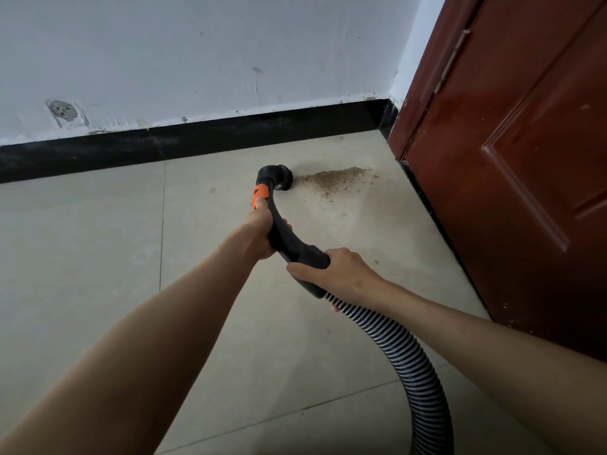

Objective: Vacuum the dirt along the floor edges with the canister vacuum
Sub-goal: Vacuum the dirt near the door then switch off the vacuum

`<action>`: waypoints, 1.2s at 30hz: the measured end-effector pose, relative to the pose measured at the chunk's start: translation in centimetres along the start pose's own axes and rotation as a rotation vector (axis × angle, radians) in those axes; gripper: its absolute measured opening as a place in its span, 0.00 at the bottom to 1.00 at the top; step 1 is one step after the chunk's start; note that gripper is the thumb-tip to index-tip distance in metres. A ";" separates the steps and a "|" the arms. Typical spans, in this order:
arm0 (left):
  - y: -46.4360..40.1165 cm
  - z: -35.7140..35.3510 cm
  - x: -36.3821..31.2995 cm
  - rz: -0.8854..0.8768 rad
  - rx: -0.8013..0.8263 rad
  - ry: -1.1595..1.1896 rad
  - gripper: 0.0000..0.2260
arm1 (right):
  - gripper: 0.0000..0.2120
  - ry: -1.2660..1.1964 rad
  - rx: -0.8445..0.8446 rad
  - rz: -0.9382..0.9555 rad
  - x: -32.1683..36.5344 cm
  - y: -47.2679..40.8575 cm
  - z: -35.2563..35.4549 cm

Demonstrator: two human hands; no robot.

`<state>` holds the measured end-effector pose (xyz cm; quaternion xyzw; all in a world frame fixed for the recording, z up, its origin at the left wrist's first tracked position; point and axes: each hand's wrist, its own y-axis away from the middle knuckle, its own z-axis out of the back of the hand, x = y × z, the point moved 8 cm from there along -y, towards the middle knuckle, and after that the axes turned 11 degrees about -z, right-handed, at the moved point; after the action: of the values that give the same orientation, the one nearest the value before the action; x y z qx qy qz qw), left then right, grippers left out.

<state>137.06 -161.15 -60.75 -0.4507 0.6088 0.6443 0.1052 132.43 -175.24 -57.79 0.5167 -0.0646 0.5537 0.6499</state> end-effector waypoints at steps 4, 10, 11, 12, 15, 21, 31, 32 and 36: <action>0.3 -1.3 -1.0 -0.016 0.019 -0.058 0.34 | 0.25 0.004 -0.004 -0.032 0.3 0.0 0.7; 0.7 -2.0 -2.1 -0.006 -0.002 -0.056 0.34 | 0.27 -0.050 0.038 -0.013 1.4 -0.1 1.7; 0.8 -2.1 -2.4 -0.014 -0.010 -0.065 0.33 | 0.28 -0.072 0.047 -0.010 1.5 -0.1 1.9; 0.9 -2.1 -2.5 -0.024 -0.022 -0.076 0.32 | 0.28 -0.088 0.056 -0.008 1.6 -0.2 2.0; 0.8 -2.4 -2.8 -0.050 -0.056 -0.105 0.30 | 0.28 -0.112 0.062 -0.008 1.3 -0.4 2.3; 0.5 -4.6 -2.4 -0.051 -0.024 -0.174 0.30 | 0.28 -0.171 0.044 -0.029 -0.2 -0.5 3.9; 0.3 -6.3 -1.4 -0.065 0.016 -0.173 0.33 | 0.26 -0.117 -0.025 -0.044 -1.6 -0.3 5.2; 0.3 -6.4 -1.4 -0.066 0.019 -0.170 0.33 | 0.26 -0.116 -0.024 -0.050 -1.6 -0.3 5.3; 0.3 -7.0 -1.0 -0.059 0.025 -0.177 0.32 | 0.26 -0.104 -0.036 -0.063 -2.1 -0.1 5.9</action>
<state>140.59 -166.97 -58.80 -0.4084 0.5916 0.6706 0.1832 134.55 -181.01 -56.53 0.5347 -0.0919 0.5040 0.6720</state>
